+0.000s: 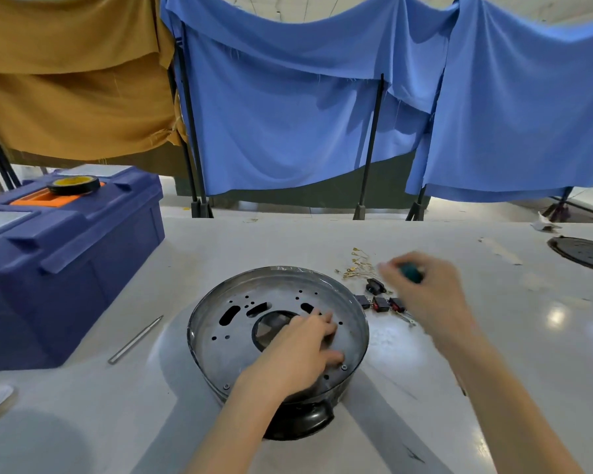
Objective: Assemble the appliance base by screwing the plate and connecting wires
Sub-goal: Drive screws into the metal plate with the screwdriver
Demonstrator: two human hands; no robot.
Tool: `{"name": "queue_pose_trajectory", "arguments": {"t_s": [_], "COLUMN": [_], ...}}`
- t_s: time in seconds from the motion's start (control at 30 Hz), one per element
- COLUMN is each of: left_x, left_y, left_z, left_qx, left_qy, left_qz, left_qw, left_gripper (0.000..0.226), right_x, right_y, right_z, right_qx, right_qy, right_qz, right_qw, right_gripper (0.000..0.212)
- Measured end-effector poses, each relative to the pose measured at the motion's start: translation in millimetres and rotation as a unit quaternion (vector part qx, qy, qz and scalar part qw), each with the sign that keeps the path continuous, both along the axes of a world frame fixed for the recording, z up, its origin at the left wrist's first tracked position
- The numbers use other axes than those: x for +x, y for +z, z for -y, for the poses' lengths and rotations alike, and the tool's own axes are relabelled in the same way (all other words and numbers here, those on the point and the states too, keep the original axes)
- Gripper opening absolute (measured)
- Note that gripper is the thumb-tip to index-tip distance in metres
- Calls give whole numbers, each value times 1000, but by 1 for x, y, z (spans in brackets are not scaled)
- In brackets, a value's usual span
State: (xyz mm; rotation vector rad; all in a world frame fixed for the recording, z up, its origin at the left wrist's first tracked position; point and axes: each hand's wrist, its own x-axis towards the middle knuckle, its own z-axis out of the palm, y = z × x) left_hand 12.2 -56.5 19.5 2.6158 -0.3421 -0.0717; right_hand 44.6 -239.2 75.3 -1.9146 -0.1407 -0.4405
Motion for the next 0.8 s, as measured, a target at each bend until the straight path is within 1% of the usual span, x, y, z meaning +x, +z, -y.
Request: {"name": "queue_pose_trajectory", "arguments": {"t_s": [0.03, 0.1, 0.13, 0.17, 0.2, 0.23, 0.27, 0.33, 0.37, 0.4, 0.47, 0.5, 0.53, 0.57, 0.63, 0.7, 0.73, 0.8], "left_x": [0, -1, -2, -3, -4, -5, -7, -8, -9, -10, -13, -15, -16, -16, -15, -13, -12, -10], "left_y": [-1, -2, -2, -2, -1, -1, 0, 2, 3, 5, 9, 10, 11, 11, 11, 13, 16, 21], "left_z": [-1, -3, -4, -6, -7, -9, -11, -16, -20, -23, -28, -29, -30, -32, -34, -36, -35, -27], "left_qx": [0, -7, -13, -17, -21, -24, -26, -37, -46, -53, -51, -52, -61, -71, -74, -51, -46, -63], "left_qy": [-7, -11, -13, -19, -29, -39, -46, -61, -71, -83, -115, -132, -146, -154, -168, -177, -171, -130], "left_qz": [-3, -3, -2, 1, 3, 2, -1, -17, -29, -40, -55, -59, -65, -73, -87, -98, -102, -79], "left_qw": [1000, 1000, 1000, 1000, 999, 999, 999, 997, 996, 994, 991, 988, 985, 983, 979, 978, 979, 986], "left_gripper": [57, 51, 46, 42, 39, 39, 43, 51, 53, 54, 53, 51, 50, 49, 49, 49, 47, 41], "right_x": [2, 7, 8, 8, 7, 5, 3, -3, -8, -13, -24, -25, -24, -20, -14, -9, -8, -9], "right_y": [-10, -26, -30, -32, -32, -32, -30, -27, -26, -24, -22, -22, -21, -21, -19, -20, -22, -26], "right_z": [-6, -15, -17, -19, -21, -23, -23, -20, -16, -12, -7, -6, -6, -7, -12, -18, -20, -25], "right_qx": [-60, -194, -232, -242, -239, -238, -245, -252, -249, -257, -301, -321, -328, -320, -284, -270, -266, -272], "right_qy": [37, 58, 59, 63, 69, 68, 60, 58, 70, 88, 129, 128, 107, 73, 16, 19, 26, 20], "right_qz": [-40, -83, -93, -104, -113, -116, -117, -130, -146, -168, -225, -234, -220, -185, -121, -99, -95, -88], "right_qw": [997, 976, 966, 962, 962, 962, 961, 957, 955, 948, 918, 909, 912, 926, 951, 958, 959, 958], "right_gripper": [9, 23, 29, 29, 23, 13, 8, 22, 22, 22, 26, 29, 31, 30, 15, 31, 30, 17]}}
